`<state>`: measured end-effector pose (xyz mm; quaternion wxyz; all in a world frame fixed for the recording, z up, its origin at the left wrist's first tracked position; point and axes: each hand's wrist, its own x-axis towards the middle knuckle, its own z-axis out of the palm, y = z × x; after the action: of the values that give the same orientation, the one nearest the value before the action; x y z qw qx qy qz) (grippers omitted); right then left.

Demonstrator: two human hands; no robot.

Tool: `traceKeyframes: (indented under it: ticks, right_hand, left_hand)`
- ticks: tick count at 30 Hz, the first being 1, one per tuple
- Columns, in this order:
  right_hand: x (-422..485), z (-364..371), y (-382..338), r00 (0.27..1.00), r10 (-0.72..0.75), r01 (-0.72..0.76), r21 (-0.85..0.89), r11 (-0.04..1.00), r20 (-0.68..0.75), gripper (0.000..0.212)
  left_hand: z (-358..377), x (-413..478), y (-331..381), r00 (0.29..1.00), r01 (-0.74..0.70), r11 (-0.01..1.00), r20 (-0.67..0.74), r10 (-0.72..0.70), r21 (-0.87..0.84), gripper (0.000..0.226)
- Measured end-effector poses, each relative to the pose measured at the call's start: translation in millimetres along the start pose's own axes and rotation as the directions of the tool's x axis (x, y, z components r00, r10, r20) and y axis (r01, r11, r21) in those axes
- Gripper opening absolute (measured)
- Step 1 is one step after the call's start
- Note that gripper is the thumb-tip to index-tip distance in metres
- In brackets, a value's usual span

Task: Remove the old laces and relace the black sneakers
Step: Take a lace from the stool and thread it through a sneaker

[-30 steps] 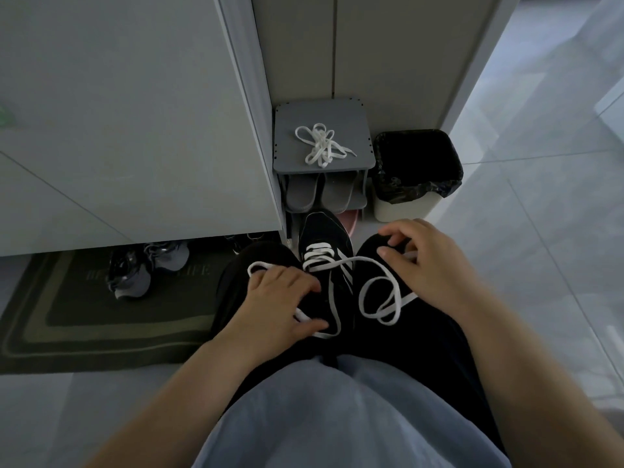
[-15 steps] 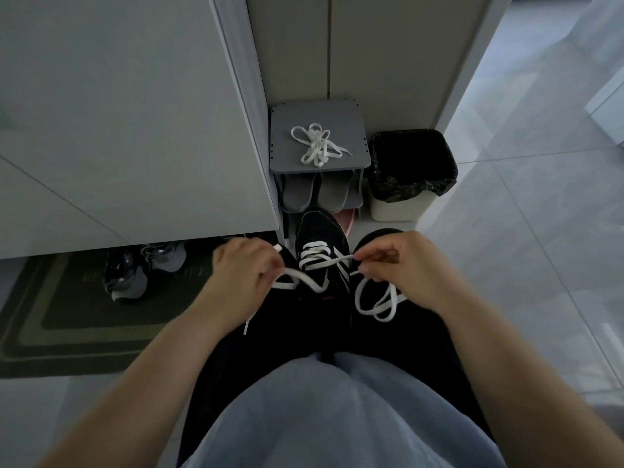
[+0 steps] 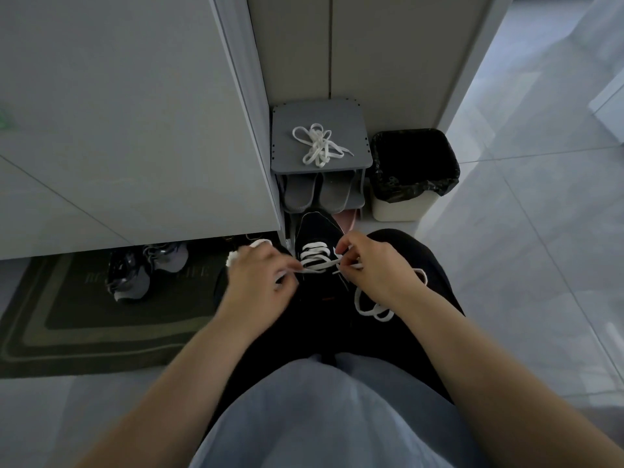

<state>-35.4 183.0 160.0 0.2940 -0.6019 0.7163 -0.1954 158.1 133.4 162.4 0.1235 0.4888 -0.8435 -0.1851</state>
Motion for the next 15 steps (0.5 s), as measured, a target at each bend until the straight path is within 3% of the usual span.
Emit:
traceKeyframes:
  ticks: [3, 6, 15]
  right_hand:
    - [1, -1, 1, 1.0, -0.016, 0.016, -0.007, 1.0, 0.015, 0.018]
    - [1, -3, 4, 0.999, -0.03, 0.029, 0.004, 1.0, 0.024, 0.018]
    - [-5, -1, 10, 1.0, 0.014, -0.012, 0.168, 0.986, -0.01, 0.02]
  left_hand:
    - [24, 1, 25, 0.99, -0.013, 1.0, 0.142, 0.009, 0.022, 0.029]
    - [37, 6, 34, 0.979, 0.042, 0.997, 0.196, -0.054, 0.067, 0.037]
    - [43, 9, 40, 0.966, 0.208, 0.978, 0.157, -0.204, -0.011, 0.035]
